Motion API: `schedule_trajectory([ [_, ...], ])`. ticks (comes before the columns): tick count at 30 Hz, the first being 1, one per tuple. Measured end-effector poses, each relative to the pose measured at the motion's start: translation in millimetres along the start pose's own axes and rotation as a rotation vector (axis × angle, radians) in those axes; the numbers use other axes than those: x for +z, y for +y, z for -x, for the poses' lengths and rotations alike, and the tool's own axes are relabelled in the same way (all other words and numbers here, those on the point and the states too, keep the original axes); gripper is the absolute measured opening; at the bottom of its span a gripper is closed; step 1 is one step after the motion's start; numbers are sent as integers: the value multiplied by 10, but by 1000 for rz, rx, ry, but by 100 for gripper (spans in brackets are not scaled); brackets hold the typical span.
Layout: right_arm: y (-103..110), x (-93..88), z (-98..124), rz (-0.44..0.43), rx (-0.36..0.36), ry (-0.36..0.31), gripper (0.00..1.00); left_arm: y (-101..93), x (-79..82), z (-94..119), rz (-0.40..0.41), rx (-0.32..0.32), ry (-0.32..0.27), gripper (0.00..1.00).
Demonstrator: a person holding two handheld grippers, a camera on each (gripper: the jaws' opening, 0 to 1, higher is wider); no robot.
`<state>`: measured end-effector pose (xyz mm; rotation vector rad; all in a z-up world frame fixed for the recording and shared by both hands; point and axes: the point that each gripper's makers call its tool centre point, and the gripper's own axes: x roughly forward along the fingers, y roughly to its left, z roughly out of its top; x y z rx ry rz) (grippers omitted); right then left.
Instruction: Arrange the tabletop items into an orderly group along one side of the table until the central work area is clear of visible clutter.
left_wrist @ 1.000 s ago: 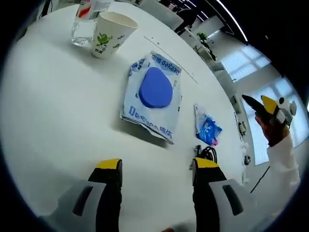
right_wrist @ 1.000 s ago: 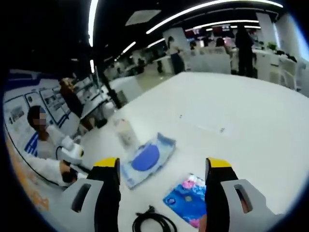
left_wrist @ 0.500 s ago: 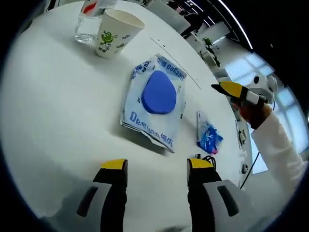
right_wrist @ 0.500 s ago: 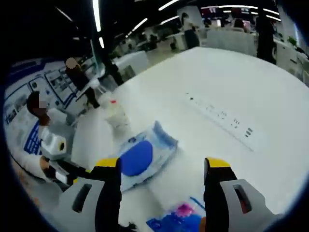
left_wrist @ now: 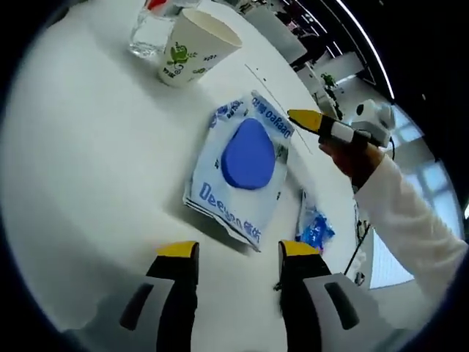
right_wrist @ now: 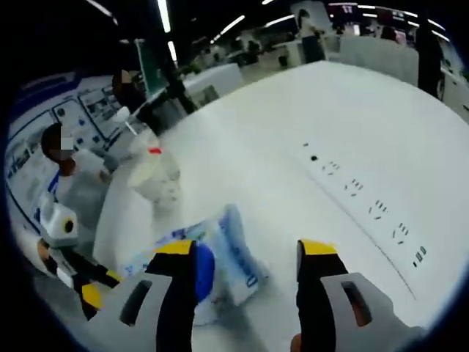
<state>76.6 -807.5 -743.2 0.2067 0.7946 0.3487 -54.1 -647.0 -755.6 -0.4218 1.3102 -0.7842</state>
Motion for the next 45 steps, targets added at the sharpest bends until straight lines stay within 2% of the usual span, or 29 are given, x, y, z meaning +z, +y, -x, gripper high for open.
schedule_trajectory([
  [1,-4,-44,-32,49,-9,21,40,-6,7,-11,-1,1,2,42],
  [4,51,-215,-95,47,1,84,34,-26,24,-43,-8,8,2,40],
  [6,19,-262,-110,59,-5,79,28,-23,39,-53,0,6,-8,32],
  [9,7,-319,-64,52,3,78,13,-7,48,-94,14,2,-13,20],
  [11,10,-340,-32,32,7,73,7,49,44,-115,-4,31,-13,15],
  [12,11,-346,0,22,1,72,5,52,51,-112,-9,32,-16,5],
  [13,31,-331,40,5,-3,70,1,17,70,-89,-22,16,-20,0],
  [15,109,-290,102,0,3,46,0,-41,141,-26,-27,11,-49,0],
  [18,195,-249,254,-9,-11,22,0,-14,179,30,-27,19,-67,0],
  [20,205,-220,346,-67,-27,-15,0,19,206,96,8,16,-88,0],
  [23,270,-216,525,-160,-36,-66,0,16,250,212,2,8,-108,0],
  [26,368,-306,722,-190,-58,-89,0,-12,316,361,-27,-8,-135,0],
  [29,464,-367,900,-279,-75,-138,0,-62,391,509,-15,-35,-170,0],
  [32,616,-412,1122,-365,-73,-217,0,-112,439,635,-79,-49,-185,0],
  [37,862,-547,1399,-453,-79,-286,0,-191,498,840,-192,-66,-202,0],
  [41,1044,-618,1619,-509,-102,-381,0,-294,472,917,-256,-88,-195,0],
  [45,1201,-670,1816,-647,-109,-507,0,-367,435,949,-320,-97,-185,0],
])
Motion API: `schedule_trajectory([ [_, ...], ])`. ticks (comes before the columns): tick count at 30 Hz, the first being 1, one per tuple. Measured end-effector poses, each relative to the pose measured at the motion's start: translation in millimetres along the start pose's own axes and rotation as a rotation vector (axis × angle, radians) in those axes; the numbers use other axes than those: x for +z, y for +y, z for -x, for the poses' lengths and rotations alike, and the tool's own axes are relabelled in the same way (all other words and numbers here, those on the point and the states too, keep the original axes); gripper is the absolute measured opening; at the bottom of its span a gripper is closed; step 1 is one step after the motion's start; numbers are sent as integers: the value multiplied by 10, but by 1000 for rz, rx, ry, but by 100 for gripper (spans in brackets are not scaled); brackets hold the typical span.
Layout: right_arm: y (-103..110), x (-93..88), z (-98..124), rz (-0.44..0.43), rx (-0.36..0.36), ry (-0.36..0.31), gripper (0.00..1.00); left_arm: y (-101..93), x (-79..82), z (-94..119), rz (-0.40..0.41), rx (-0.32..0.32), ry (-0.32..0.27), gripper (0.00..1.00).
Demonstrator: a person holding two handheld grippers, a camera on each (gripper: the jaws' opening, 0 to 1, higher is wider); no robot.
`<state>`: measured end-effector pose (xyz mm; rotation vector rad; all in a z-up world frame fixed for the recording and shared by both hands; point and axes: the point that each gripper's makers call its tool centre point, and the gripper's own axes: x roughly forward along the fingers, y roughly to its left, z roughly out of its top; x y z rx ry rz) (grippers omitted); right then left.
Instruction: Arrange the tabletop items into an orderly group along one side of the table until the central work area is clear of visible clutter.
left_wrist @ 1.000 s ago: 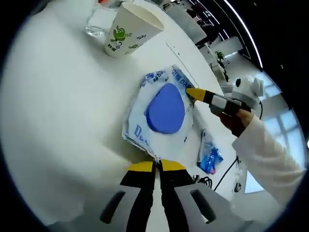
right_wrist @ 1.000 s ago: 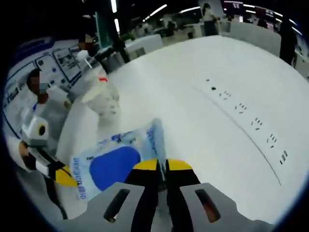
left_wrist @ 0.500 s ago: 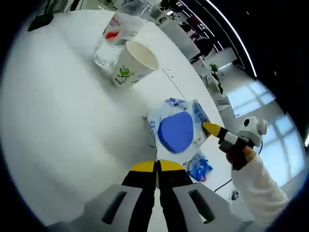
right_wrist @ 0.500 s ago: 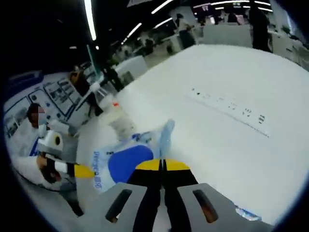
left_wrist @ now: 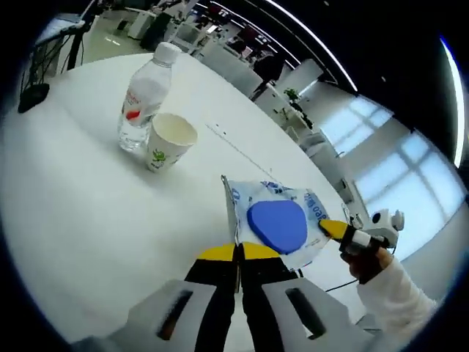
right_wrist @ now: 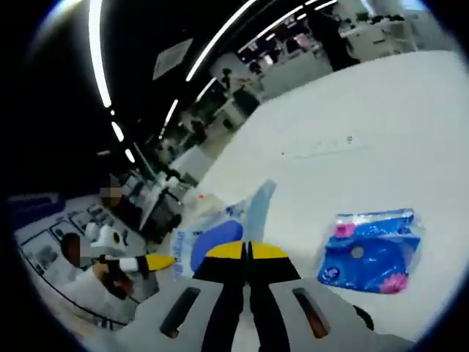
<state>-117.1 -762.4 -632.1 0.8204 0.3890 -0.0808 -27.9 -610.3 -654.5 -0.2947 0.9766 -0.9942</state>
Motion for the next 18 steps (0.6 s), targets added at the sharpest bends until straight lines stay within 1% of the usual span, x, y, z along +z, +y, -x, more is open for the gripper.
schedule_trajectory([
  [1,41,-1,37,-23,15,-23,0,-6,0,-2,-16,-2,6,0],
  [2,38,-10,81,-27,-2,-39,0,-24,4,-1,-21,-6,6,0],
  [4,64,-71,183,-33,-5,-52,0,-53,29,5,-22,-16,4,0],
  [6,63,-112,269,-60,-13,-67,0,-104,63,5,-32,-36,2,0],
  [8,55,-113,342,-86,-13,-84,0,-156,81,-11,-41,-57,4,0],
  [10,55,-104,407,-104,-12,-98,0,-201,56,-41,-62,-70,22,0],
  [14,52,-108,491,-127,-19,-123,0,-256,17,-77,-84,-80,37,0],
  [18,43,-124,500,-164,-15,-138,0,-262,20,-74,-94,-82,41,0],
])
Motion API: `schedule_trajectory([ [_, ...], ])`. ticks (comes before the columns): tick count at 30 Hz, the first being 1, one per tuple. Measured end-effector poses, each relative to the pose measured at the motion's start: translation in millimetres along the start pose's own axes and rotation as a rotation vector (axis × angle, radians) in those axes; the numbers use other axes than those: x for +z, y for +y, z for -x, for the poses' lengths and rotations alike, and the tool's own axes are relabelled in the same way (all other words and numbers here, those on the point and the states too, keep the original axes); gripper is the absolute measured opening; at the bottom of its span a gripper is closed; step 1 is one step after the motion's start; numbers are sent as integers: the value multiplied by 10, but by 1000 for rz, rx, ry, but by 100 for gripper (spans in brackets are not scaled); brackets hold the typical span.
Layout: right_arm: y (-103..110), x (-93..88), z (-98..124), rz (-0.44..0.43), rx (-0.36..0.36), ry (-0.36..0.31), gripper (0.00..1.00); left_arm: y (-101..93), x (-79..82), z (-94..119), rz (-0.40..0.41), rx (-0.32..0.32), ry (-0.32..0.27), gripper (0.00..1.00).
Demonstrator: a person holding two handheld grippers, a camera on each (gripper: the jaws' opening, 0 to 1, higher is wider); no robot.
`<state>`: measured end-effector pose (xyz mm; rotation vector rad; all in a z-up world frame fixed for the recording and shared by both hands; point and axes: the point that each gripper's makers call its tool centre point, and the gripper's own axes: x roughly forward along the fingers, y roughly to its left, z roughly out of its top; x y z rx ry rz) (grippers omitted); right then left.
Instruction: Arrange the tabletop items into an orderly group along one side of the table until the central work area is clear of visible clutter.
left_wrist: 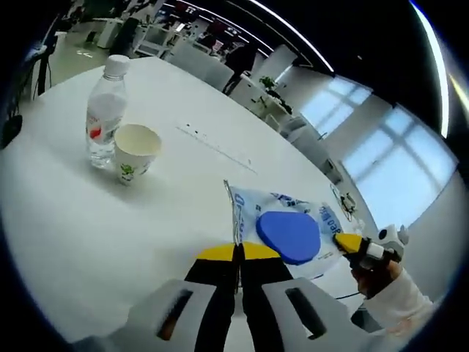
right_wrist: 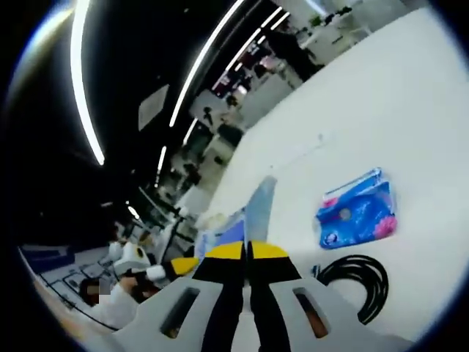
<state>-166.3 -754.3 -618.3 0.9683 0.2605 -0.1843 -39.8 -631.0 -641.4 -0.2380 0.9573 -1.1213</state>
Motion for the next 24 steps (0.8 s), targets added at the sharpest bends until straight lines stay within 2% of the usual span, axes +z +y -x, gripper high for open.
schedule_trajectory([
  [6,39,28,-48,6,13,8,0,28,64,48,6,0,-16,0],
  [10,111,-7,-111,21,21,23,0,94,85,56,-12,22,-19,0],
  [17,98,-82,-148,28,1,35,0,179,162,41,-20,32,-21,0],
  [24,49,-107,-204,42,-46,39,0,220,234,-45,-62,40,-9,0],
])
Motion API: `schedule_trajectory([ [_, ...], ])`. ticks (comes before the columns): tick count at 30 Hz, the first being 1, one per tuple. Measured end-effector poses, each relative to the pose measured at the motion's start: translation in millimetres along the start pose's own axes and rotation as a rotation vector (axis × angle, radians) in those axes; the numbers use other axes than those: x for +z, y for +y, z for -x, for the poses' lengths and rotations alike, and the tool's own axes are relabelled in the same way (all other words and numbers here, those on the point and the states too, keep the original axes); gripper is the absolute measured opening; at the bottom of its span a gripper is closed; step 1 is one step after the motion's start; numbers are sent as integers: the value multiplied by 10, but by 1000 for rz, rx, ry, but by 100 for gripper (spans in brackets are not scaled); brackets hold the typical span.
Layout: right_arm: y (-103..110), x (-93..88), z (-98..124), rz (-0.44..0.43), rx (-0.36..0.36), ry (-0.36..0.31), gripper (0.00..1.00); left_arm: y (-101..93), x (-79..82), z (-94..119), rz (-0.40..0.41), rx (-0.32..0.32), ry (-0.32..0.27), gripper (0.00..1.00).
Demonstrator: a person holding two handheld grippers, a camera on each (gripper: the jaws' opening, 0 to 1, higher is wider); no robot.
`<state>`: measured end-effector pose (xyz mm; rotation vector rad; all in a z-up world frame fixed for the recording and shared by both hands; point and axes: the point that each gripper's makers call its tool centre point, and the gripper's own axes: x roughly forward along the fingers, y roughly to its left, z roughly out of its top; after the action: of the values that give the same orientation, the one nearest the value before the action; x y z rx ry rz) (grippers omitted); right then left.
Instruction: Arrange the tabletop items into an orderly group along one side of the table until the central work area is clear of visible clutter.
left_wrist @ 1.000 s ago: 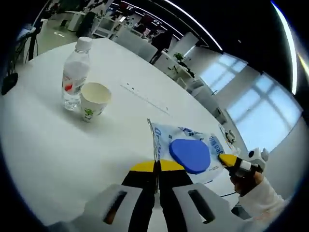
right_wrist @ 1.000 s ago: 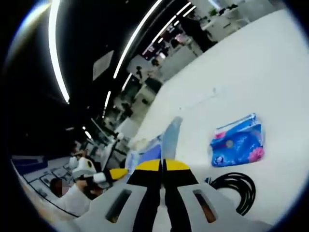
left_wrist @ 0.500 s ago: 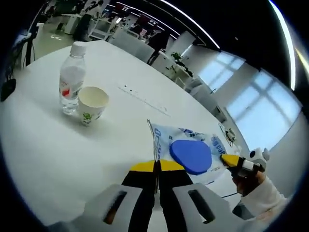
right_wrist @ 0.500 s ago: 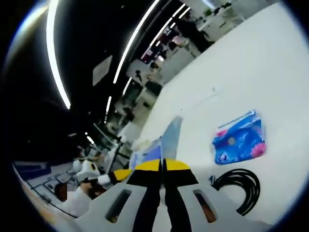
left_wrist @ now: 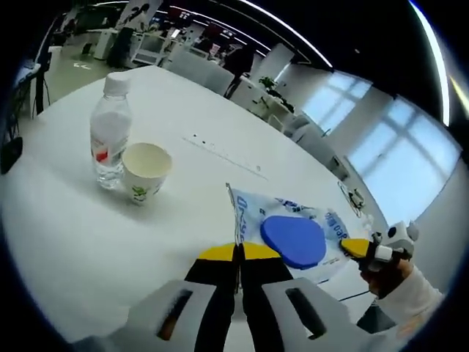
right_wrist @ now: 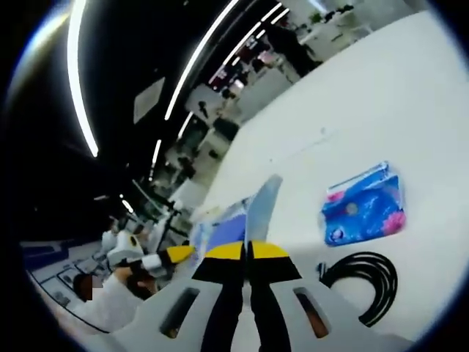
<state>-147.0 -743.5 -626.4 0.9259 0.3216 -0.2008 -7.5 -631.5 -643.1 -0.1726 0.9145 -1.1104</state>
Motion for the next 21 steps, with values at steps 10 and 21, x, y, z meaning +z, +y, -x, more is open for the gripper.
schedule_trajectory([
  [10,-112,-156,-183,64,-79,62,0,177,3,-181,-67,41,41,0],
  [21,-305,-121,-662,147,-159,127,0,477,152,-442,-89,109,43,0],
])
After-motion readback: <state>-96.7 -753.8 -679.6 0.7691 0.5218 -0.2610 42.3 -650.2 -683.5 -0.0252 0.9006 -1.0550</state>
